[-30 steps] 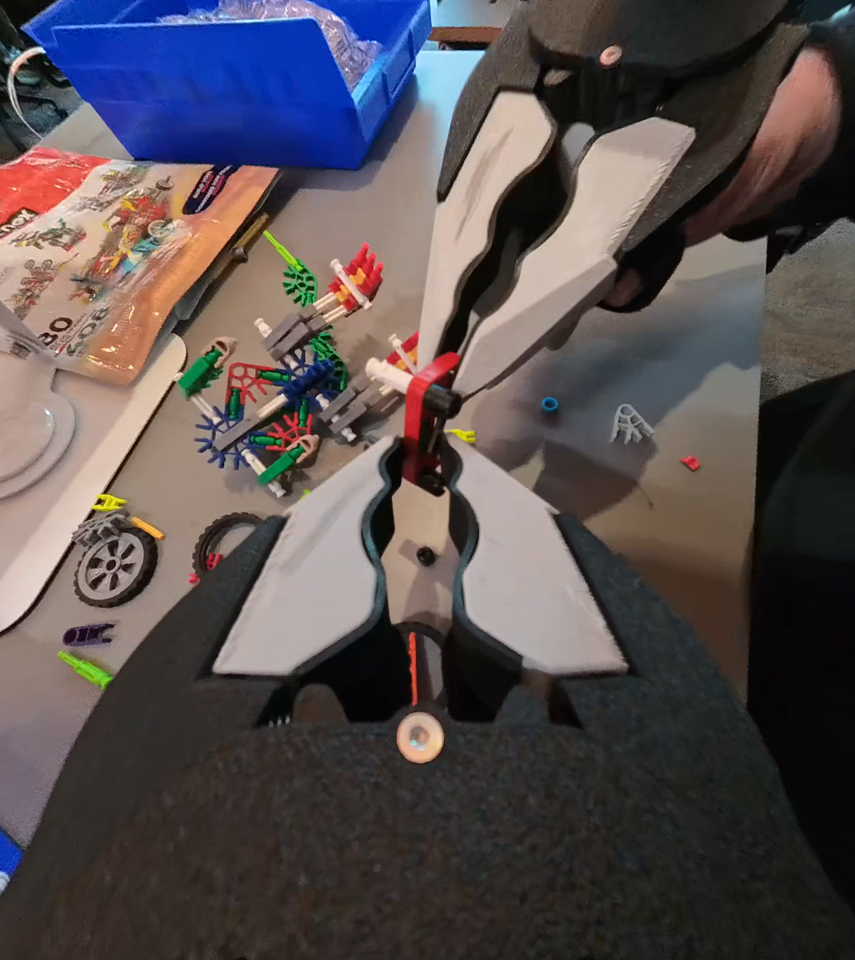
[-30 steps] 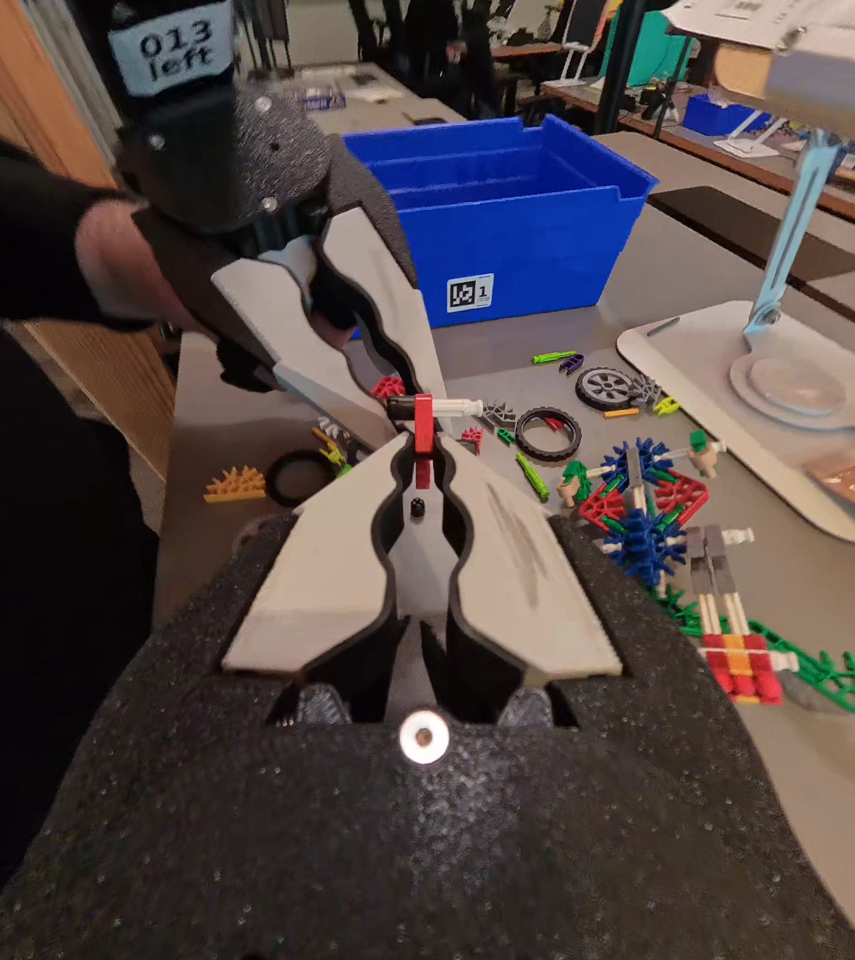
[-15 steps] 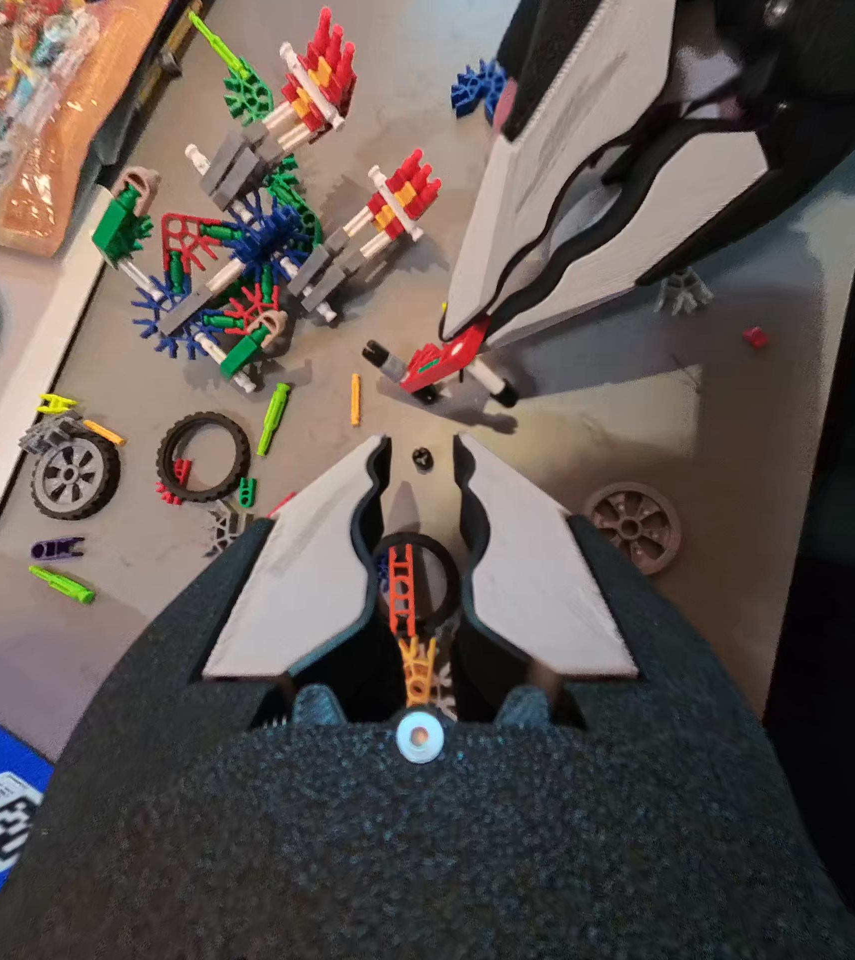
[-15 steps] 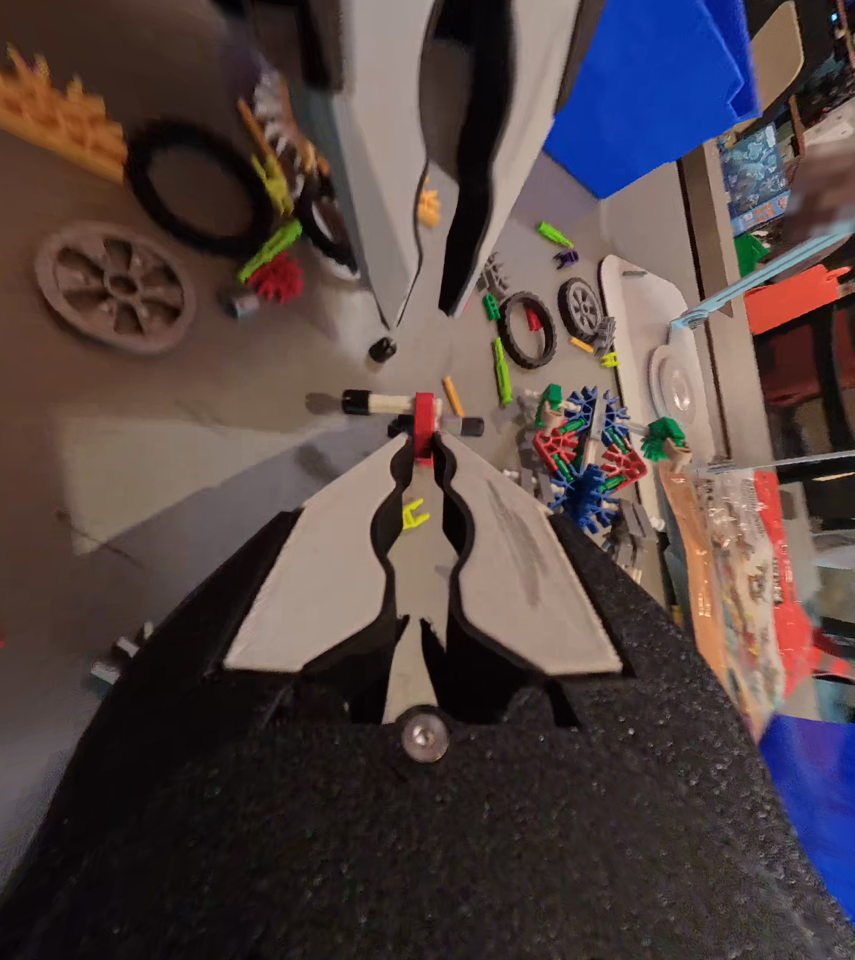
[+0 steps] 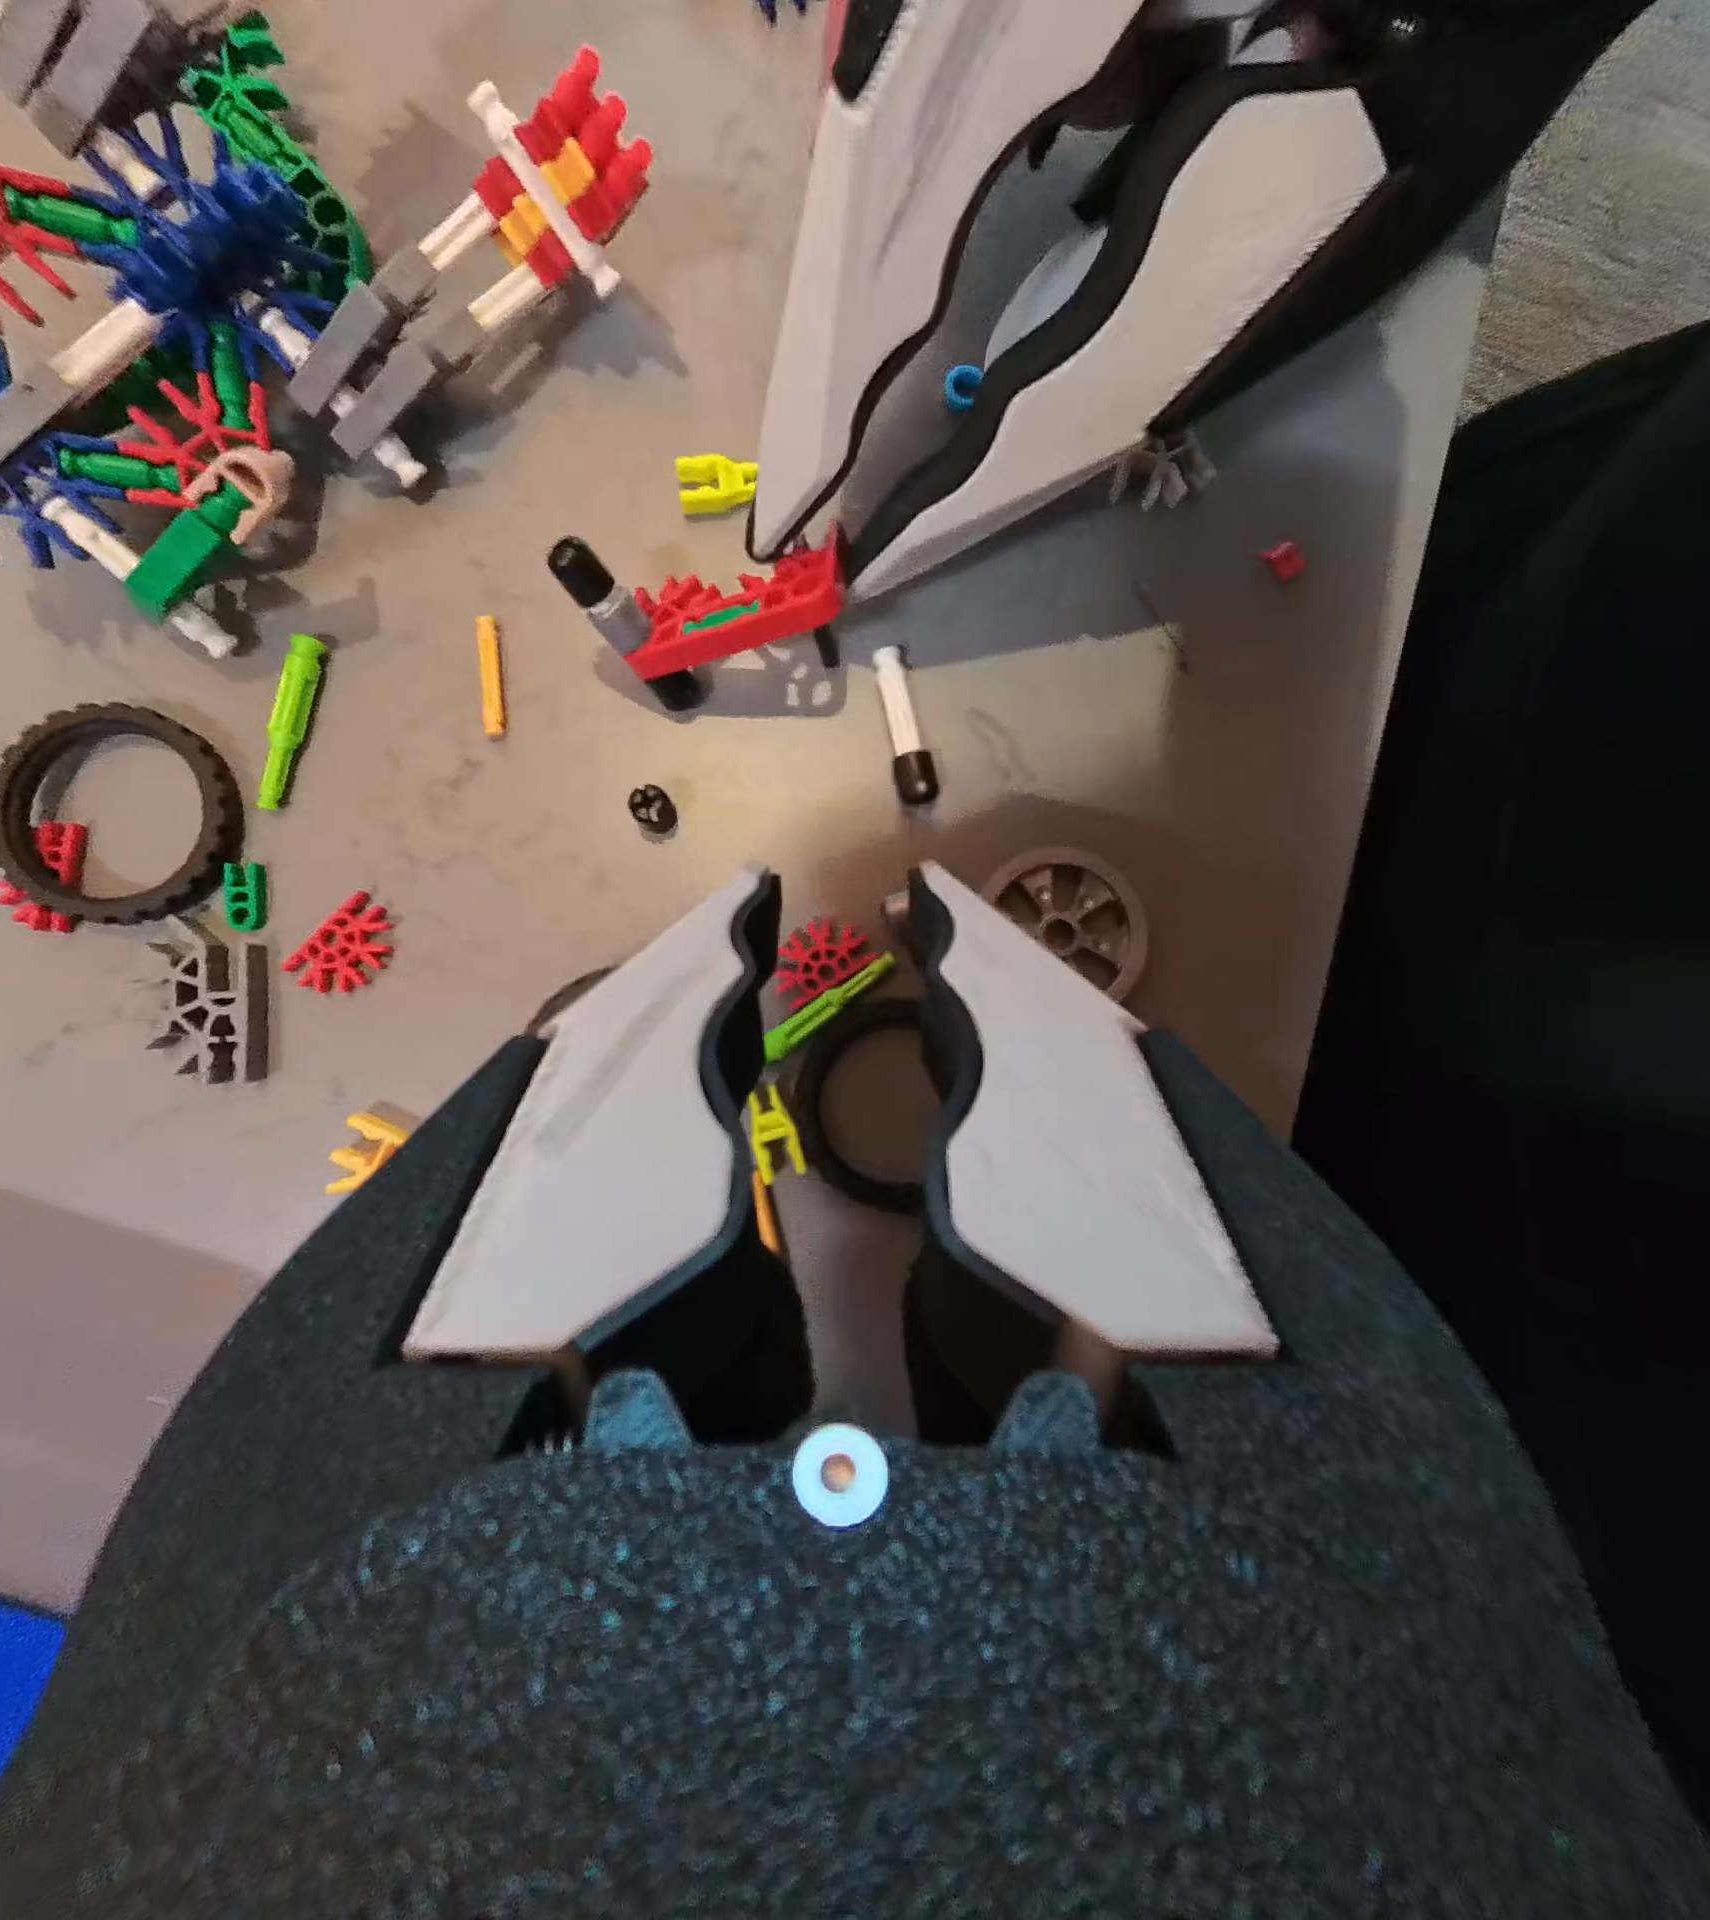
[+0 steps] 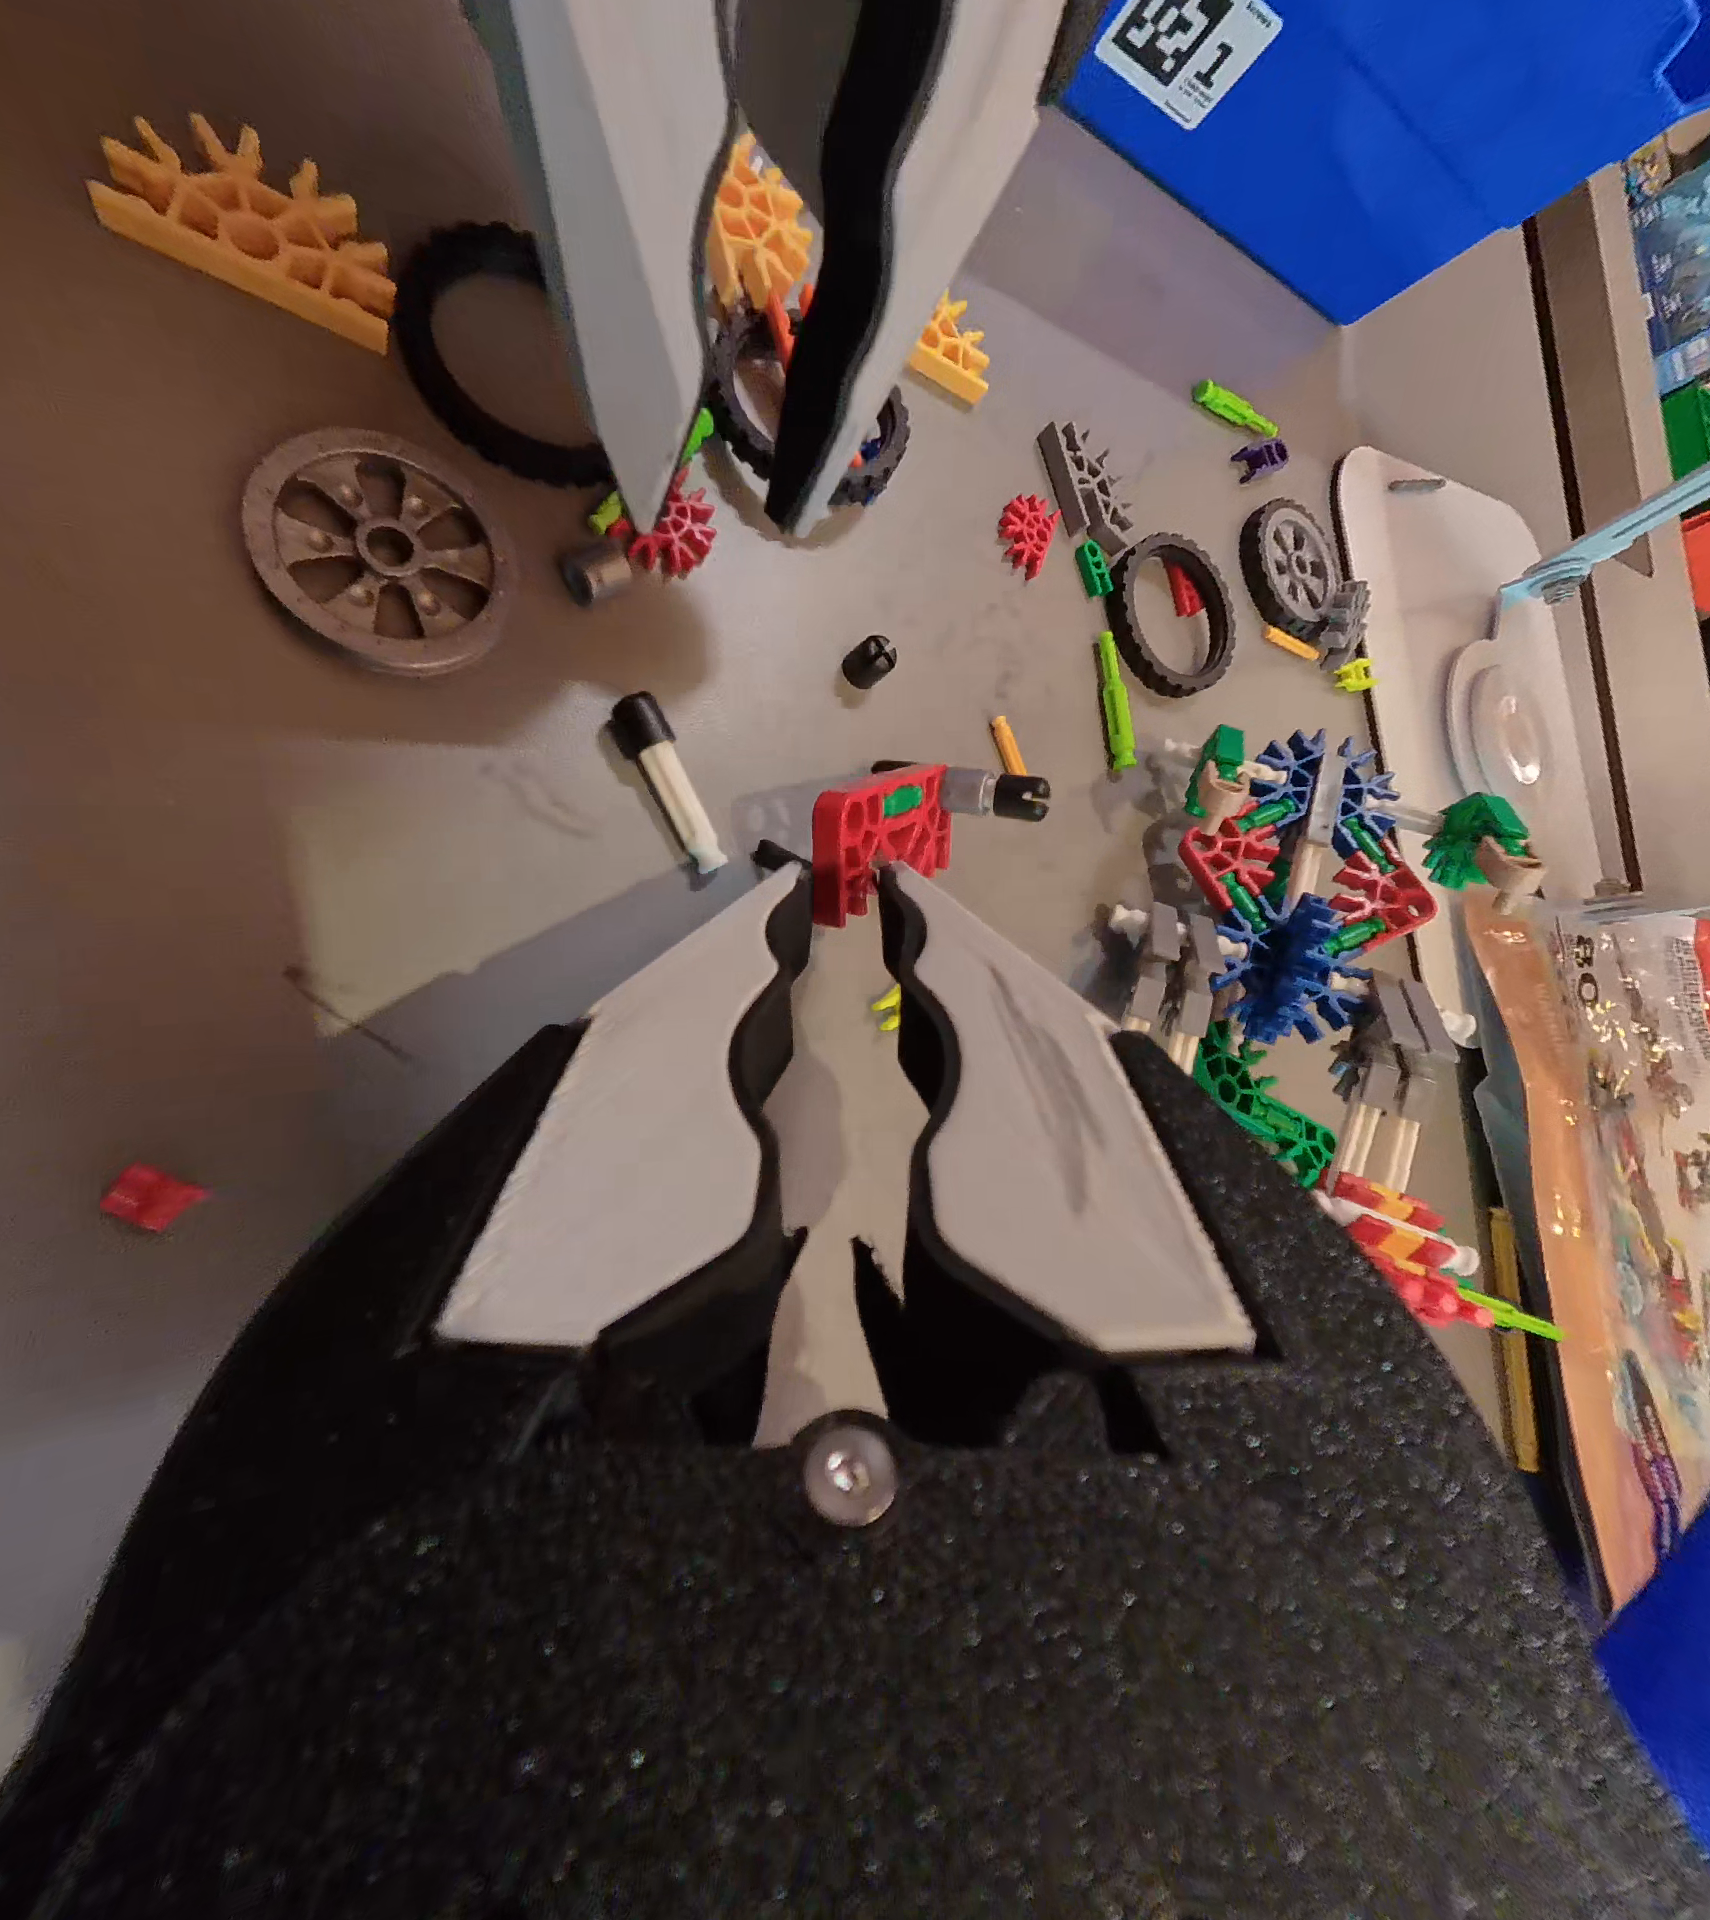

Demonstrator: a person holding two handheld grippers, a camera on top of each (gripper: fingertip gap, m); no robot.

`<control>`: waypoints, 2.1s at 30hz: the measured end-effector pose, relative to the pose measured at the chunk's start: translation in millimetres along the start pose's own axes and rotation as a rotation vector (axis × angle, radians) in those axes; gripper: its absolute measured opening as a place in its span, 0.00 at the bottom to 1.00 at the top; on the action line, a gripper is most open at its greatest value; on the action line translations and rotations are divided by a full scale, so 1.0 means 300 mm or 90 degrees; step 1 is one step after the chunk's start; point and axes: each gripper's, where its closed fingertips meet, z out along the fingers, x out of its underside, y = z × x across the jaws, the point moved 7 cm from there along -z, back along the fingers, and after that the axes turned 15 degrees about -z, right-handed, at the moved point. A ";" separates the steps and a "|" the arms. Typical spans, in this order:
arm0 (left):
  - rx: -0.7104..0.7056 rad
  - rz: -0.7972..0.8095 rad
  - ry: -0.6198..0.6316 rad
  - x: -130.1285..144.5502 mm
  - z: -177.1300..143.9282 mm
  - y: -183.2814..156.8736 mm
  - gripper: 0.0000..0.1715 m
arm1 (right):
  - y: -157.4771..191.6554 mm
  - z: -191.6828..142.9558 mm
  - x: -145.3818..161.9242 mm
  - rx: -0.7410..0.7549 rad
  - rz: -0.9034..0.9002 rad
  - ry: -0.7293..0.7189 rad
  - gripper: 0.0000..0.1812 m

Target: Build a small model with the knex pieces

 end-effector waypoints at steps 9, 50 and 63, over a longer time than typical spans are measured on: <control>-0.050 0.027 0.053 -0.034 0.130 -0.081 0.12 | -0.011 0.009 0.016 -0.011 0.032 0.002 0.07; -0.083 0.090 0.029 -0.148 0.133 0.003 0.02 | 0.015 -0.177 0.146 -0.194 0.338 -0.103 0.11; -0.071 0.091 0.093 -0.123 0.162 0.001 0.02 | 0.076 -0.157 0.132 -0.220 0.167 -0.049 0.10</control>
